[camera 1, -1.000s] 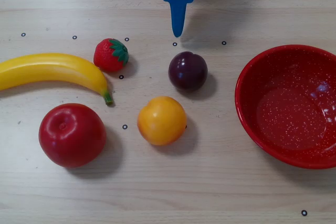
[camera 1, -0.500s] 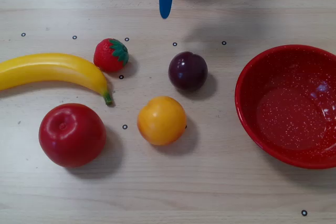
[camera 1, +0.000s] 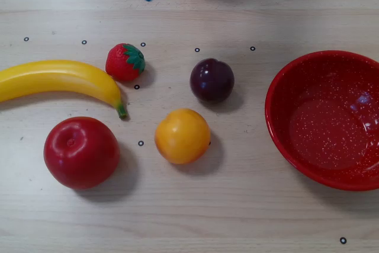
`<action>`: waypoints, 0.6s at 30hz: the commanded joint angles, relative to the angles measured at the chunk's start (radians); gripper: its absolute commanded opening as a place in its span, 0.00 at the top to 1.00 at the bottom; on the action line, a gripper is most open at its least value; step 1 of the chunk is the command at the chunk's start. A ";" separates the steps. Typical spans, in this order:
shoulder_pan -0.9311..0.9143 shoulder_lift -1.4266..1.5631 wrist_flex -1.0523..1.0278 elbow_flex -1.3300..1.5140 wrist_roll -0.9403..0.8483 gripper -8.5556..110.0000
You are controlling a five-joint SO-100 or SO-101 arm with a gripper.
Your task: Put the banana in the red bowl.
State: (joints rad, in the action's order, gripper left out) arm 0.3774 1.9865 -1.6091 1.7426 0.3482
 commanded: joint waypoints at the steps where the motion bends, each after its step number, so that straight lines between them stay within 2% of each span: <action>1: 0.040 -0.017 -0.040 -0.173 0.074 0.93; 11: 0.170 -0.347 -0.245 -0.629 0.279 0.93; 18: 0.279 -0.548 -0.287 -0.831 0.354 0.89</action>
State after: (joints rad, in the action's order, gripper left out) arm 0.6274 1.3975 -1.8070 1.0094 0.6581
